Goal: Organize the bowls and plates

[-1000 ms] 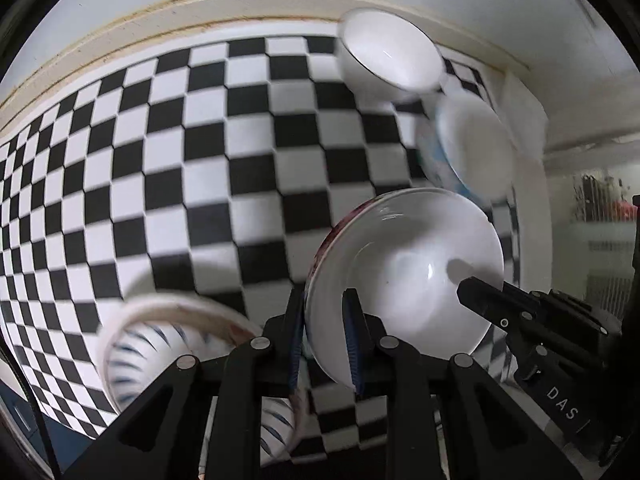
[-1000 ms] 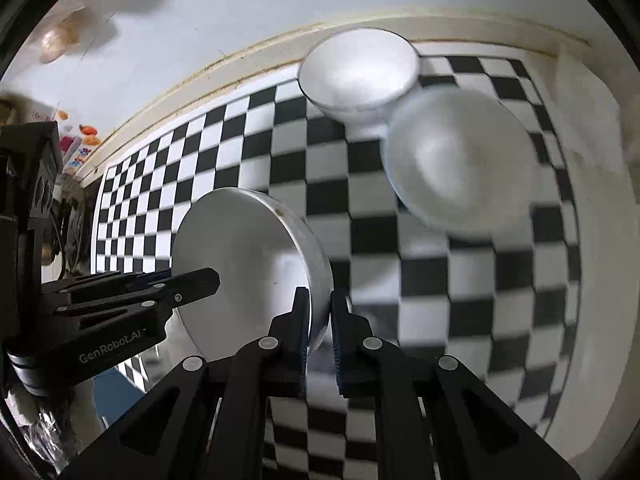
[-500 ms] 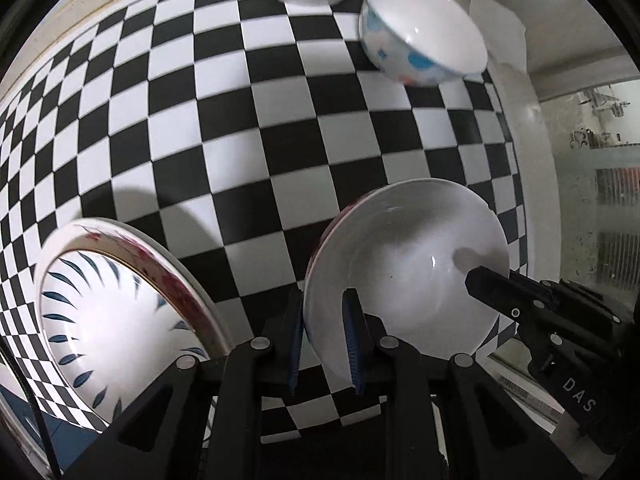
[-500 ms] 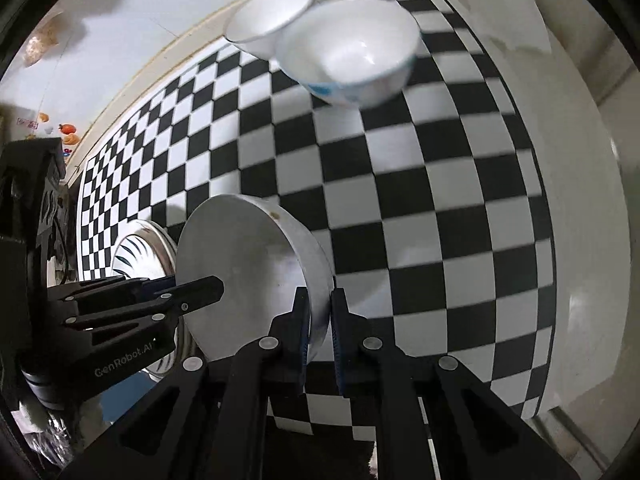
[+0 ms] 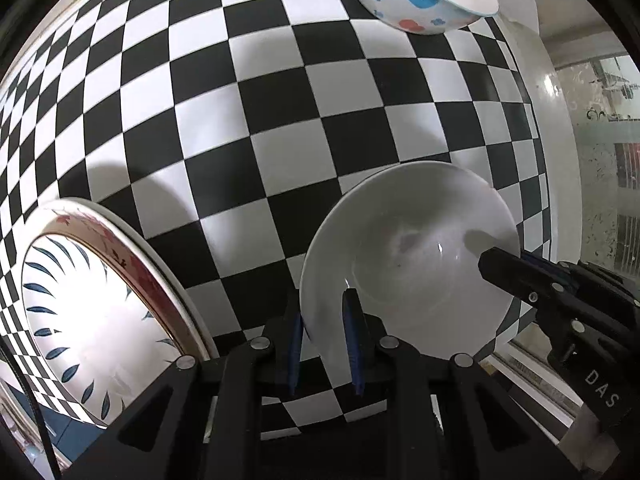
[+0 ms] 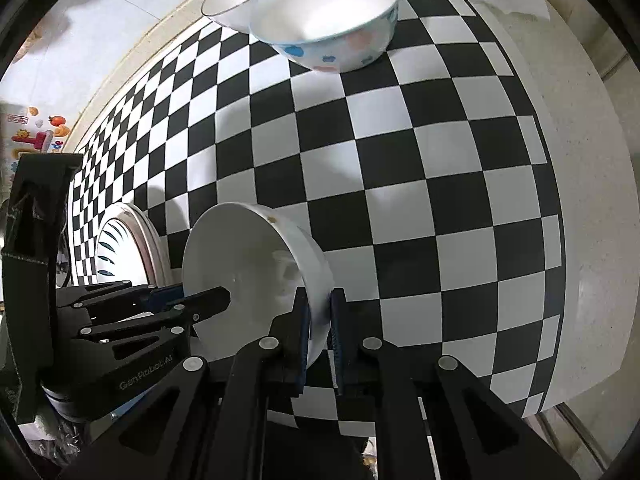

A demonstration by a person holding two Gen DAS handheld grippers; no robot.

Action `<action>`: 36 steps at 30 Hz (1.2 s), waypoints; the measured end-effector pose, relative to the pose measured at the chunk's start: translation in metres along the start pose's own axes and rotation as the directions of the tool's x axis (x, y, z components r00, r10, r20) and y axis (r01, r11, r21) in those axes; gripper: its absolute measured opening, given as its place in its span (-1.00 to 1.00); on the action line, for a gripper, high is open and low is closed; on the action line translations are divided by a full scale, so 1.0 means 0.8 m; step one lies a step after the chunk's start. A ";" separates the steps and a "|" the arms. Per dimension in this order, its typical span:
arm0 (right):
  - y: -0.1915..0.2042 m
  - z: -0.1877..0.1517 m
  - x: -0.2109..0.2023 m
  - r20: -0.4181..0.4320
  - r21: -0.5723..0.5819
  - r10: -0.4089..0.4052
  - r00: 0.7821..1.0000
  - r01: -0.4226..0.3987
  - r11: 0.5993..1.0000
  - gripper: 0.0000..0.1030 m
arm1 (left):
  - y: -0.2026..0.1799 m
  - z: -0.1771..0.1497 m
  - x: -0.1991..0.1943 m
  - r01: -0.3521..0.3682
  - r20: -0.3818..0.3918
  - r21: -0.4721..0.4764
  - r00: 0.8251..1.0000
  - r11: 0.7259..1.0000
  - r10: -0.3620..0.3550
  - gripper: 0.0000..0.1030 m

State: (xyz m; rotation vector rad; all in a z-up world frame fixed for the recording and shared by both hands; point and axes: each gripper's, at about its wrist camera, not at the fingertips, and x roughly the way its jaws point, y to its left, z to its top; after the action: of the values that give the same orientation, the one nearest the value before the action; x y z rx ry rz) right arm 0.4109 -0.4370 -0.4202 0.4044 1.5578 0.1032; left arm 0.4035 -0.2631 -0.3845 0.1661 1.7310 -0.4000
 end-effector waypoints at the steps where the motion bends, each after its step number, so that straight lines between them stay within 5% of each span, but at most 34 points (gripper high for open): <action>1: -0.002 0.000 0.001 -0.001 0.003 0.002 1.000 -0.002 1.000 -0.77 | 0.005 -0.007 -0.002 -0.001 -0.003 0.005 1.000 1.000 0.001 -0.67; 4: -0.007 0.005 0.009 -0.042 0.023 0.021 0.999 -0.020 1.000 -0.71 | 0.002 -0.007 -0.018 0.002 -0.014 0.014 1.000 1.000 -0.002 -0.66; 7: -0.025 0.016 0.006 -0.121 0.077 0.059 0.991 -0.050 0.996 -0.71 | 0.009 0.000 -0.072 -0.014 0.080 0.001 0.997 1.000 0.014 -0.64; 9: -0.044 0.030 -0.028 -0.057 0.115 0.093 0.994 -0.086 0.990 -0.64 | 0.016 0.016 -0.106 -0.003 0.141 -0.024 0.990 1.000 0.007 -0.51; 12: -0.064 0.061 -0.073 0.052 0.150 0.114 0.992 -0.120 0.981 -0.32 | 0.023 0.062 -0.143 0.028 0.223 -0.047 0.975 0.999 -0.017 -0.17; 14: -0.071 0.089 -0.088 0.101 0.154 0.120 0.988 -0.135 0.979 -0.09 | 0.022 0.099 -0.153 0.031 0.250 -0.046 0.968 0.998 -0.018 -0.14; 21: -0.084 0.186 -0.064 0.124 0.184 0.114 0.986 -0.136 0.973 -0.08 | 0.001 0.199 -0.118 0.106 0.175 -0.040 0.980 0.994 -0.098 -0.14; 30: -0.096 0.240 -0.003 0.047 0.209 0.126 0.991 -0.133 0.969 -0.08 | -0.022 0.241 -0.053 0.052 0.093 -0.036 0.994 0.998 -0.049 -0.15; 32: -0.097 0.247 0.003 0.046 0.211 0.125 0.991 -0.132 0.969 -0.09 | -0.025 0.245 -0.046 0.050 0.094 -0.022 0.994 0.999 -0.047 -0.30; 33: -0.096 0.251 0.007 0.047 0.209 0.123 0.991 -0.131 0.969 -0.10 | -0.029 0.246 -0.041 0.050 0.094 -0.004 0.994 0.999 -0.049 -0.64; 36: -0.090 0.257 0.014 0.051 0.201 0.105 0.993 -0.114 0.973 -0.74 | -0.034 0.246 -0.037 0.024 0.099 0.009 0.995 1.000 -0.025 -0.70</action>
State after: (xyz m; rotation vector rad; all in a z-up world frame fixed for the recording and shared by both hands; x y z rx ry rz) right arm 0.5996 -0.5388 -0.4615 0.6508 1.5110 0.0203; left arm 0.5826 -0.3548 -0.3806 0.1283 1.6358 -0.4263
